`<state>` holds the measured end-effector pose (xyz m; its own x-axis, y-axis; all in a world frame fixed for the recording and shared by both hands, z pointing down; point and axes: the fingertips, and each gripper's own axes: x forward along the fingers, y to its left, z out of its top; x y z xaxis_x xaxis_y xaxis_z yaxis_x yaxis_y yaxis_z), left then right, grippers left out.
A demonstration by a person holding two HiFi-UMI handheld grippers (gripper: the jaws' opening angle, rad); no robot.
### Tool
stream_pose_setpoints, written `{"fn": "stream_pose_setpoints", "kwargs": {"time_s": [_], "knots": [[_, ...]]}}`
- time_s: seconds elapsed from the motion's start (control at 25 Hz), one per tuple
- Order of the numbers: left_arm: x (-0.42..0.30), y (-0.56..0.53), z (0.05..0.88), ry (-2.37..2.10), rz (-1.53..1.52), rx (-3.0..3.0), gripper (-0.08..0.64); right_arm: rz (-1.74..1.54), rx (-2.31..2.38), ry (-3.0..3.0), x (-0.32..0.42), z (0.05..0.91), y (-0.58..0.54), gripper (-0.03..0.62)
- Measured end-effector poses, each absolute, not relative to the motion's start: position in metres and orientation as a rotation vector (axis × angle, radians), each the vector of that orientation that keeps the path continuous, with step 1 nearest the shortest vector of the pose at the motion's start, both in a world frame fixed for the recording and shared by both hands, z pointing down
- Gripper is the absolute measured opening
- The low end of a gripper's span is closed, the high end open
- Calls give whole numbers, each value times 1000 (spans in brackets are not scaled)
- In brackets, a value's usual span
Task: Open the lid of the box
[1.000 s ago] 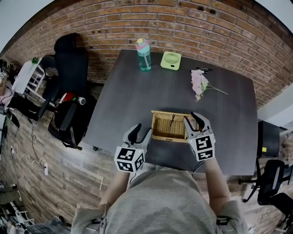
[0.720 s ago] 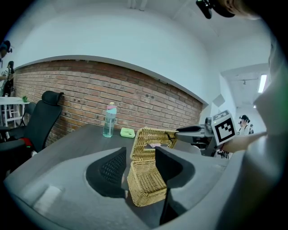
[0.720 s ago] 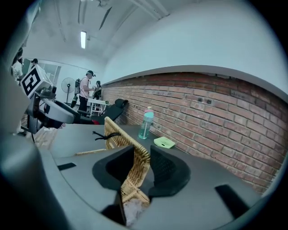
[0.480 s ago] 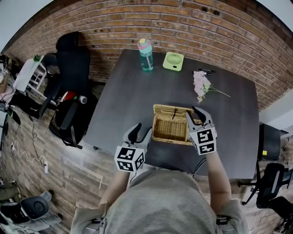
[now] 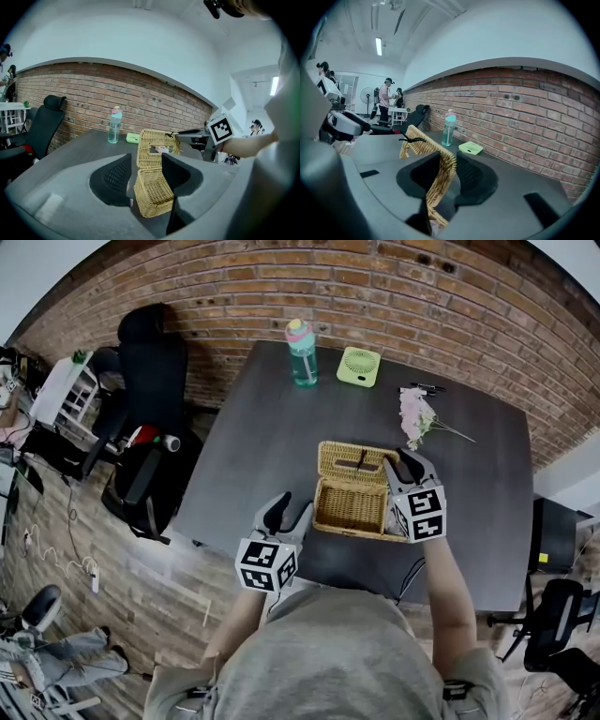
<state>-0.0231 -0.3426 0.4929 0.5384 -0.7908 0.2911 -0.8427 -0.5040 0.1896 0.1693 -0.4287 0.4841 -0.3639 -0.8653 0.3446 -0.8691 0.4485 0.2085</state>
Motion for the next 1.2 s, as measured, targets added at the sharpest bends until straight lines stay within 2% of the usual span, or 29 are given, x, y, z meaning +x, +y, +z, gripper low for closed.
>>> {"fn": "stream_pose_setpoints", "kwargs": {"time_s": [1.2], "knots": [[-17, -348, 502, -1356, 257, 2446, 198, 338, 1491, -2296, 188, 539, -495, 117]]}}
